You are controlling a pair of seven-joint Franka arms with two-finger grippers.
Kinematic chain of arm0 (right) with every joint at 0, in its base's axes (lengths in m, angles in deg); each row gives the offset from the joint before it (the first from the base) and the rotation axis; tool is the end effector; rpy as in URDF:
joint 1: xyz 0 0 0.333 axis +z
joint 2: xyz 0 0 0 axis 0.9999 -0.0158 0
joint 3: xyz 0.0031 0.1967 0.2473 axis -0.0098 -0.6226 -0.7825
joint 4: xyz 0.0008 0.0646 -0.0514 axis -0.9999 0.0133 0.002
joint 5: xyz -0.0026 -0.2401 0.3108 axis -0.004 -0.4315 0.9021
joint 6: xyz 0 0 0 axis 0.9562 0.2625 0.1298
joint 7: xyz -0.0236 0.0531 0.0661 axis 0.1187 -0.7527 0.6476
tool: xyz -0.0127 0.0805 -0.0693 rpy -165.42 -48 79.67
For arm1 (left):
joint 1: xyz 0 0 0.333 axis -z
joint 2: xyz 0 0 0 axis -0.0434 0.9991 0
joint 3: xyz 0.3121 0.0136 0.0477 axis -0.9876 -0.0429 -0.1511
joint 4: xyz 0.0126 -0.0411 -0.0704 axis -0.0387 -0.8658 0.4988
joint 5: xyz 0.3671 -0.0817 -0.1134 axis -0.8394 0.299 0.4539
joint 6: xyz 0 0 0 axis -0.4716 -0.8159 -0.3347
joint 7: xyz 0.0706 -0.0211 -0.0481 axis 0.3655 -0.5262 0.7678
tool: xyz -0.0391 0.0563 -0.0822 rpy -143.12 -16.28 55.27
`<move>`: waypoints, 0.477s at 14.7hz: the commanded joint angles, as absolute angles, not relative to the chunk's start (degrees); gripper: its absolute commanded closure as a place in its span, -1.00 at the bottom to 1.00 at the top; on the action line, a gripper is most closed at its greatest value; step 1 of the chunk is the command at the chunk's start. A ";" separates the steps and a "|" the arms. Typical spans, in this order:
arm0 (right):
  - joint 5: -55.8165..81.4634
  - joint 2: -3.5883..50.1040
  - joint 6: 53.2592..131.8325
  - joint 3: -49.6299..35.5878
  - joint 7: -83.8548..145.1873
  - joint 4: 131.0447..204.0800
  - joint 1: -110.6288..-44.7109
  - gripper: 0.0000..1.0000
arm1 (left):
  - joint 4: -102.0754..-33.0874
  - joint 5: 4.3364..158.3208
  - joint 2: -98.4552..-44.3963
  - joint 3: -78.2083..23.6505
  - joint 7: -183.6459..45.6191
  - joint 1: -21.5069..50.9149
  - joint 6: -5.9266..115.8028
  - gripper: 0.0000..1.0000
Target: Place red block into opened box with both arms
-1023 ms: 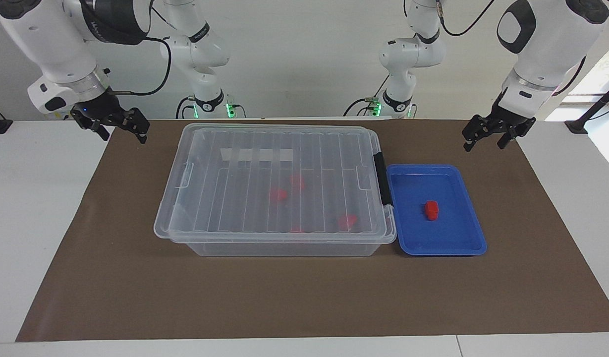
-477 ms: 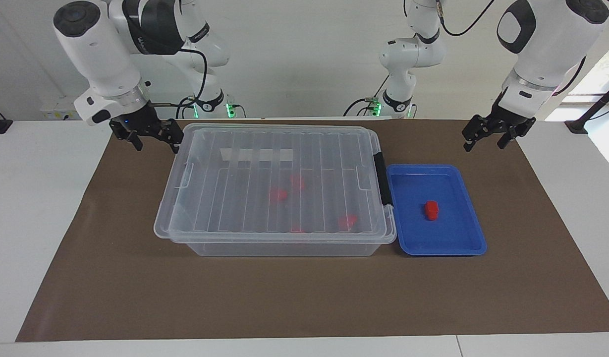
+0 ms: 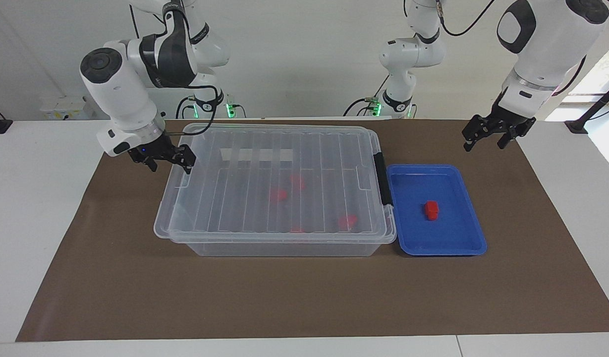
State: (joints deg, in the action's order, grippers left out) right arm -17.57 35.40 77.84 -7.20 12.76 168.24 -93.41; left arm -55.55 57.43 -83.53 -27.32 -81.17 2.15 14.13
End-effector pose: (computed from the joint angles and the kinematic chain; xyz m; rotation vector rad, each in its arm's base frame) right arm 0.5687 0.0296 0.4952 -3.1325 0.1859 0.1300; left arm 0.5519 -0.0282 0.5980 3.1175 0.0213 0.0673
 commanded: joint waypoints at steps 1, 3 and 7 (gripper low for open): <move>-16.54 36.93 79.36 -8.17 13.61 171.38 -94.81 -1.00 | -56.91 57.16 -85.00 -26.88 -81.56 1.52 13.94 -1.00; -16.62 36.93 79.27 -8.08 13.96 172.35 -94.72 -1.00 | -57.00 57.16 -85.00 -26.88 -81.56 1.52 13.94 -1.00; -16.62 38.07 80.23 -6.15 18.09 175.25 -95.60 -1.00 | -56.91 57.16 -85.00 -26.88 -81.56 1.52 13.94 -1.00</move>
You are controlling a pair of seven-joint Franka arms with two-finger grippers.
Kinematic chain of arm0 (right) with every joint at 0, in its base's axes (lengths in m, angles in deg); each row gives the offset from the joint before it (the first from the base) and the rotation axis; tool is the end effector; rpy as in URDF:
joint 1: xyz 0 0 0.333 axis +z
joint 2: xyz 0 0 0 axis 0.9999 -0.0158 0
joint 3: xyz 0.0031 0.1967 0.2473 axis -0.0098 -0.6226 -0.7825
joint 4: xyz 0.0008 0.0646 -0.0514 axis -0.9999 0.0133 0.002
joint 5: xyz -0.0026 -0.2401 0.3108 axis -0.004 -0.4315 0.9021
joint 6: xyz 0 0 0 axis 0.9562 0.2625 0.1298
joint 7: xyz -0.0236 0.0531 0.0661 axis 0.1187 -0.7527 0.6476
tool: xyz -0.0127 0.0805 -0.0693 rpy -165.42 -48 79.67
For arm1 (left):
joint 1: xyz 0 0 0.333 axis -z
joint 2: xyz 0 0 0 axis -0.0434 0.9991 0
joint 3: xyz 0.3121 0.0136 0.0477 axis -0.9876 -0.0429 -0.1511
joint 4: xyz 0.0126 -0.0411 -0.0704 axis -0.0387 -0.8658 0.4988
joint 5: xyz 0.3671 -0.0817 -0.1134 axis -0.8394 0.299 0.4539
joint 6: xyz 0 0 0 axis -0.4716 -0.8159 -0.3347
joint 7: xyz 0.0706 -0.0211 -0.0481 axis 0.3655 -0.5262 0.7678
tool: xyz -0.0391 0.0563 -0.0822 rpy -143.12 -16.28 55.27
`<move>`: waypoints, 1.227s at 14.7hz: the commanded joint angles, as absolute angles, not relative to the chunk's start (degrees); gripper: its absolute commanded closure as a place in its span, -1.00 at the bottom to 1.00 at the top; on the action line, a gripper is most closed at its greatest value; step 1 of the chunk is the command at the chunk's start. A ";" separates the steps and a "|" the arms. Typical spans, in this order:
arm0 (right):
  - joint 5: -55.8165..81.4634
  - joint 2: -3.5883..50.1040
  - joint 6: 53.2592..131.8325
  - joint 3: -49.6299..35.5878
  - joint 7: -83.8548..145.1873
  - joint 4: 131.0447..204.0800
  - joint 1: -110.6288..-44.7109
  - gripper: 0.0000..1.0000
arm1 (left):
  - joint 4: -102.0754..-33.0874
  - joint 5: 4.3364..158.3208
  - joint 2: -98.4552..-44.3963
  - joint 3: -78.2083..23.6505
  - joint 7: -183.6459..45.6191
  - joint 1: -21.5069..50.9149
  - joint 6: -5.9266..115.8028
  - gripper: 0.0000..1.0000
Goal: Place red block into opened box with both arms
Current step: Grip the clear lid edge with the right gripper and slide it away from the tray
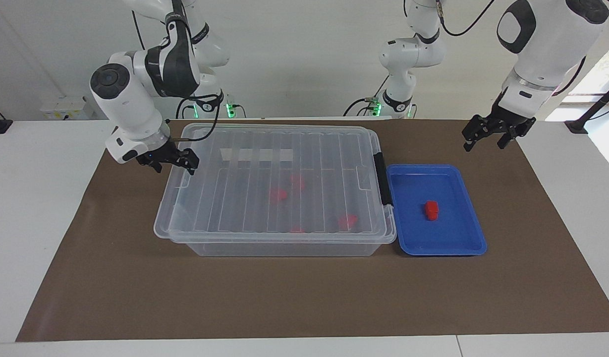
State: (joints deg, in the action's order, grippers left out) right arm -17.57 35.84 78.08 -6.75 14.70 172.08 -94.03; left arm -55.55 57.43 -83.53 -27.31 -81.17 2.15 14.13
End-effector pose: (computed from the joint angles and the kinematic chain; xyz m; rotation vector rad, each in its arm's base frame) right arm 0.5576 0.0190 0.4686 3.1270 -0.1617 -0.2159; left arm 0.5519 -0.0283 0.5980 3.1175 0.0211 0.0673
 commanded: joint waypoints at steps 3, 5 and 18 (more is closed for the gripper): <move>-16.62 38.33 80.59 -4.40 19.85 176.74 -95.60 -1.00 | -56.91 57.16 -85.00 -26.88 -81.56 1.52 13.94 -1.00; -16.62 38.77 80.59 -3.34 20.29 177.62 -95.60 -1.00 | -56.91 57.16 -85.00 -26.88 -81.56 1.52 13.94 -1.00; -17.68 38.42 82.00 3.87 29.60 177.19 -95.95 -1.00 | -56.91 57.16 -85.00 -26.88 -81.56 1.52 13.94 -1.00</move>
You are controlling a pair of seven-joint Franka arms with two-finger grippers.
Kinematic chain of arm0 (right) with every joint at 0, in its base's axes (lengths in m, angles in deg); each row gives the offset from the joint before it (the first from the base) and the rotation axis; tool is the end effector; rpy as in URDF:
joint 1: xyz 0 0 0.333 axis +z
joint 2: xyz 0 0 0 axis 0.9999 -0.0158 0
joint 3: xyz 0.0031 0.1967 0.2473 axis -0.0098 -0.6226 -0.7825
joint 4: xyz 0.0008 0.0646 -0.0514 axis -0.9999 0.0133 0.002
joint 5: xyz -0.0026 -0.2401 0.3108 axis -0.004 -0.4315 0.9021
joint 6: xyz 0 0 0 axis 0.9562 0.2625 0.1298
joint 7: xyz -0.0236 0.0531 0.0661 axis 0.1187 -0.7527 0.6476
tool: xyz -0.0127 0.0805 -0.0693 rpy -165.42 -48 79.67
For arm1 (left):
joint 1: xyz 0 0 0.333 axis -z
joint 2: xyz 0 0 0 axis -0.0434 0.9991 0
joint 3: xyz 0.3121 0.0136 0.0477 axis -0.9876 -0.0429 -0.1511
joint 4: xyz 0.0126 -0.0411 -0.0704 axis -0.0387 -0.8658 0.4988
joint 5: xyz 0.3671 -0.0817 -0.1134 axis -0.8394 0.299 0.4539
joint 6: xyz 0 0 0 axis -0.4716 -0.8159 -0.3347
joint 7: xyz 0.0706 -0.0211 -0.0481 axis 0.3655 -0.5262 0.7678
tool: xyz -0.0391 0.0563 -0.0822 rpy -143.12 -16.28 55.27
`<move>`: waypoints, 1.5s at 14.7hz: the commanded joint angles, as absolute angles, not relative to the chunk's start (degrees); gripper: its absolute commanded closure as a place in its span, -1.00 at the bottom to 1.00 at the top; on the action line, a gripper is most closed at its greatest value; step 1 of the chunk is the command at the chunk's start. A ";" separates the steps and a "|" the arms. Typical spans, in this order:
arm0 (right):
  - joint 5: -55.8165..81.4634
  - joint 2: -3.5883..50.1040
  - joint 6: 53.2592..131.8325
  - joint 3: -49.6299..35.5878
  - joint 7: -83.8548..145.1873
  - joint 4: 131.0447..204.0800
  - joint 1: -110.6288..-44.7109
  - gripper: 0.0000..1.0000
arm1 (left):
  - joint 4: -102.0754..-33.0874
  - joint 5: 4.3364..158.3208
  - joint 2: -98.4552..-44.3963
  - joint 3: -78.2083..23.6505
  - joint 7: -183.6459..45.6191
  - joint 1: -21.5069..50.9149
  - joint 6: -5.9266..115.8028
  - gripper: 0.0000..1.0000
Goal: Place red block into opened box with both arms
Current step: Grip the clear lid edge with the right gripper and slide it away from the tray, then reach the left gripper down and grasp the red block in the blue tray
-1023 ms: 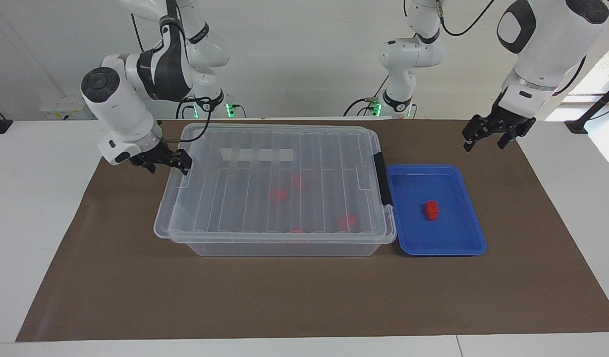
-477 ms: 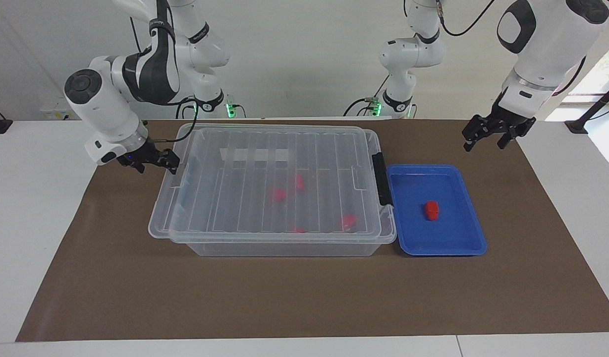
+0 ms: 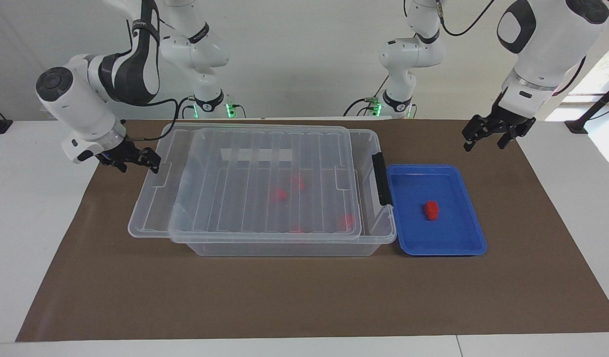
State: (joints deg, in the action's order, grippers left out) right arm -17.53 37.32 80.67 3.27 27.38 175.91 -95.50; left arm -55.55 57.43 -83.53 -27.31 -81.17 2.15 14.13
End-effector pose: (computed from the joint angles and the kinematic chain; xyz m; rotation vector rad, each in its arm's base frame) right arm 0.5402 -0.0898 0.4553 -3.1128 0.1296 0.2062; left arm 0.5519 -0.0283 0.5980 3.1175 0.0211 0.0673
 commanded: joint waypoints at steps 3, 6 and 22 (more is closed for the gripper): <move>-17.68 38.42 82.96 5.97 31.80 177.19 -95.95 -1.00 | -56.91 57.16 -85.00 -26.88 -81.56 1.52 13.94 -1.00; -17.77 38.25 83.05 6.77 32.95 177.19 -96.04 -1.00 | -56.91 57.16 -85.00 -26.88 -81.56 1.52 13.94 -1.00; -19.70 37.63 84.99 14.86 44.73 176.05 -96.21 -1.00 | -67.17 57.16 -84.74 -26.70 -82.00 2.49 27.53 -1.00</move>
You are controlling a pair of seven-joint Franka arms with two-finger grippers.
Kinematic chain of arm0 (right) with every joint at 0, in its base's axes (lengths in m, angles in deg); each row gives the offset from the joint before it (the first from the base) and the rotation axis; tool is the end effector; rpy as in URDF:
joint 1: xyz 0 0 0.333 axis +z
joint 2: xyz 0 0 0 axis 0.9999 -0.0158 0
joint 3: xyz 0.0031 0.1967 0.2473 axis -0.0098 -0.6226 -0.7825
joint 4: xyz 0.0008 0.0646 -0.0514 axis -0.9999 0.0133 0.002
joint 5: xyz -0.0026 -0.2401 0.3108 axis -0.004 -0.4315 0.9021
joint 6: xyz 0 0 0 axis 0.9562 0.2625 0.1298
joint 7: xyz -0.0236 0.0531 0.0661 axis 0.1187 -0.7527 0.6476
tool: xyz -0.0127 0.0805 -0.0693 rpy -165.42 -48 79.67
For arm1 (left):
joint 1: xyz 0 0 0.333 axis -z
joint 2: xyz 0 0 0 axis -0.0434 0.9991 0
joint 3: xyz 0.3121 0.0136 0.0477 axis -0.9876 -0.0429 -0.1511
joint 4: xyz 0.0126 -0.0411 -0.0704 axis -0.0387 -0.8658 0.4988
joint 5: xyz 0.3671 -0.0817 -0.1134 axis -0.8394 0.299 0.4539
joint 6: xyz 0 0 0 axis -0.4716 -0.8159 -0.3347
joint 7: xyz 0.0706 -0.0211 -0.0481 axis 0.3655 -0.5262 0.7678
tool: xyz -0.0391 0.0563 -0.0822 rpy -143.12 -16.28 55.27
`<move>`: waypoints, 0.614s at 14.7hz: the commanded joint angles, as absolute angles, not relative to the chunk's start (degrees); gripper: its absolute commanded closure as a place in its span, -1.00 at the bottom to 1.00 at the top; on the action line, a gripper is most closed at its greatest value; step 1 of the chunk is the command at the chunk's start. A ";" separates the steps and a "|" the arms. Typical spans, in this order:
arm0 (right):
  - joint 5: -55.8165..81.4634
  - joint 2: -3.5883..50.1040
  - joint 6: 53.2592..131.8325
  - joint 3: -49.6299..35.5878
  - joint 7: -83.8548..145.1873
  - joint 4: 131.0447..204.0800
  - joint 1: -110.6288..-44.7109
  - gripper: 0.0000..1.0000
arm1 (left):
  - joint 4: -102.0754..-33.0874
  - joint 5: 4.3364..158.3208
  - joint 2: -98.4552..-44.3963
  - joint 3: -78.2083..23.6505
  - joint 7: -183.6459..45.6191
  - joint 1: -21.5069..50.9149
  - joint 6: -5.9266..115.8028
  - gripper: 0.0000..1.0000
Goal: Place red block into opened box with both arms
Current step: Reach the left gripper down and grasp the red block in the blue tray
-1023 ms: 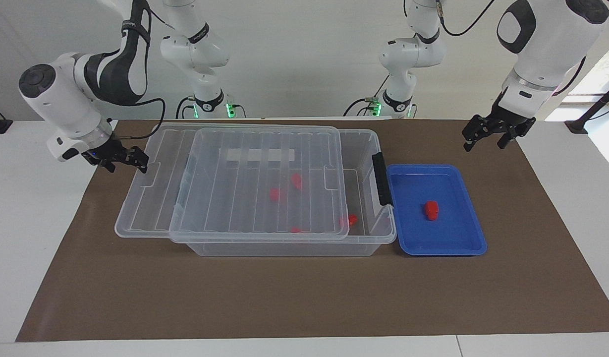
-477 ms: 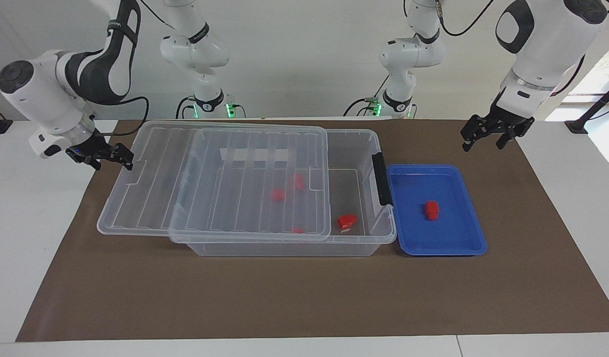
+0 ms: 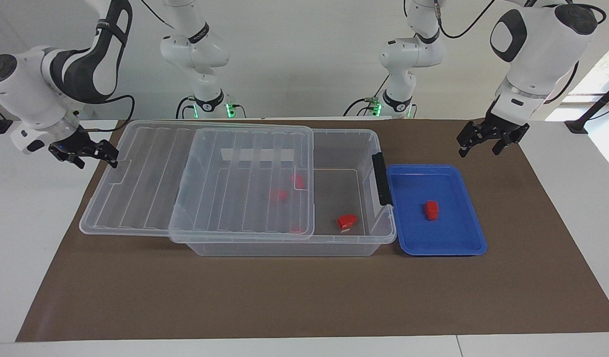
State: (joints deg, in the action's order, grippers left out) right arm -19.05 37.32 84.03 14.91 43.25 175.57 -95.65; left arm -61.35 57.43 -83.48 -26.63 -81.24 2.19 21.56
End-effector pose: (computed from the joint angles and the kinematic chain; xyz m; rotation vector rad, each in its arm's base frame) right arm 0.5173 -0.2025 0.4629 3.1394 -0.0044 -0.1150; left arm 0.5576 -0.0353 0.5606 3.1153 0.0036 0.1100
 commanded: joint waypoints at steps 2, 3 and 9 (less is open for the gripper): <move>-19.79 37.72 84.72 14.95 44.73 176.05 -96.21 -1.00 | -70.51 57.16 -83.60 -26.62 -82.00 2.92 32.19 -1.00; -19.70 37.81 84.64 14.95 44.64 176.05 -96.21 -1.00 | -72.36 57.16 -82.20 -26.62 -81.91 3.54 34.92 -1.00; -19.61 37.46 83.50 14.51 43.94 174.74 -96.21 -1.00 | -79.04 57.16 -75.17 -26.70 -81.73 3.89 49.16 -1.00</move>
